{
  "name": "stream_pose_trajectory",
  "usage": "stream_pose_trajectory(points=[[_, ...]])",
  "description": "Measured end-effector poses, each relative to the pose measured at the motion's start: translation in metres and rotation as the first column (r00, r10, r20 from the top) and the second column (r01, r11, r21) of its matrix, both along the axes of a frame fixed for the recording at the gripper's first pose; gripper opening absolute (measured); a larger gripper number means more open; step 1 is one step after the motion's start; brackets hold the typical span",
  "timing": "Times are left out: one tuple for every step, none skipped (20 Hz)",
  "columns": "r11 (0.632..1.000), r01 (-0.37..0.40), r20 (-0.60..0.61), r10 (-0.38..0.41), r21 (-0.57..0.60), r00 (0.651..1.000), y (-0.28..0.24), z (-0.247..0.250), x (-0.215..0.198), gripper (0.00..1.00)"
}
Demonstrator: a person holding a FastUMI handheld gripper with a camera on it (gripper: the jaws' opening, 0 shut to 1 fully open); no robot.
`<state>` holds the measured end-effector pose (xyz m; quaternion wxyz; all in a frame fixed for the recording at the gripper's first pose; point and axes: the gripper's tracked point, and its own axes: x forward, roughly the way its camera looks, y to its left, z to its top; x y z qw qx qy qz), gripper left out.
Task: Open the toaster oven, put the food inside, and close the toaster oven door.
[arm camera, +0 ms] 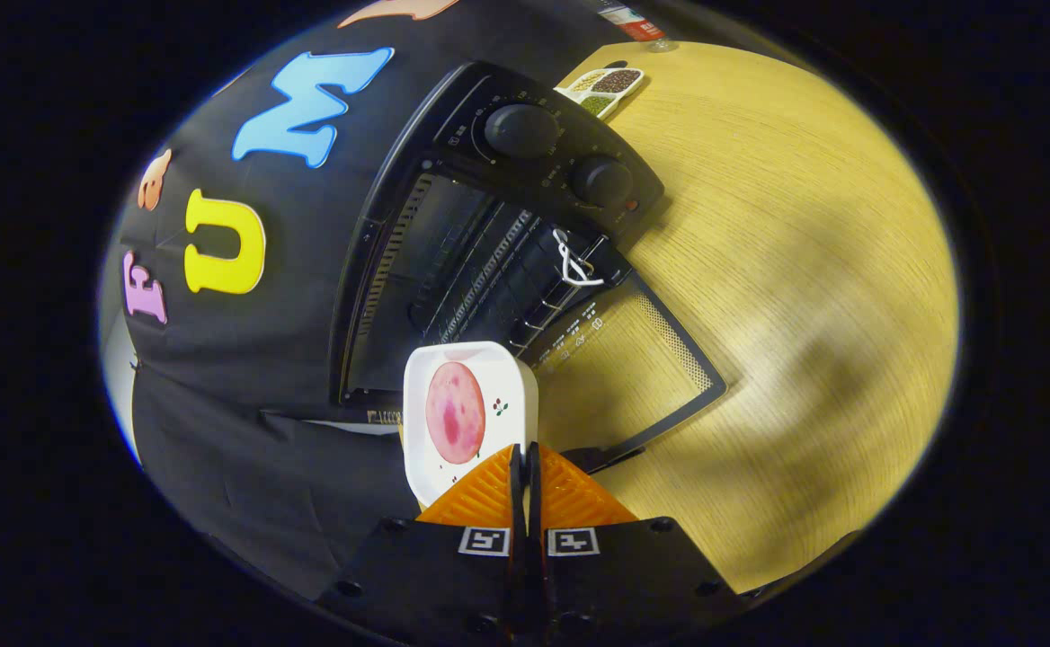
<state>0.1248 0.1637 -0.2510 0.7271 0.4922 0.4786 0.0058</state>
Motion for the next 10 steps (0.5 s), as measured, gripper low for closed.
stream_pose_trajectory(points=[[1.0, 0.02, 0.003, -0.02, -0.001, 1.0, 0.002, -0.002, 0.004, 0.01], [0.999, 0.036, 0.006, -0.036, -0.006, 0.999, 0.004, -0.005, 0.006, 0.01], [0.998, 0.059, 0.011, -0.059, -0.009, 0.998, 0.005, -0.007, 0.01, 0.02], [0.996, 0.091, 0.014, -0.09, -0.008, 0.996, 0.007, -0.008, 0.012, 0.02], [0.992, 0.128, 0.02, -0.128, 0.005, 0.992, 0.008, -0.009, 0.018, 0.02], [0.987, 0.16, 0.021, -0.161, 0.023, 0.987, 0.012, -0.01, 0.023, 0.01], [0.981, 0.188, 0.018, -0.189, 0.043, 0.982, 0.016, -0.011, 0.027, 0.01], [0.974, 0.217, 0.013, -0.218, 0.058, 0.976, 0.018, -0.012, 0.03, 0.02], [0.968, 0.243, 0.01, -0.244, 0.067, 0.97, 0.02, -0.013, 0.034, 0.02], [0.961, 0.267, 0.009, -0.269, 0.068, 0.963, 0.022, -0.015, 0.037, 0.02]])
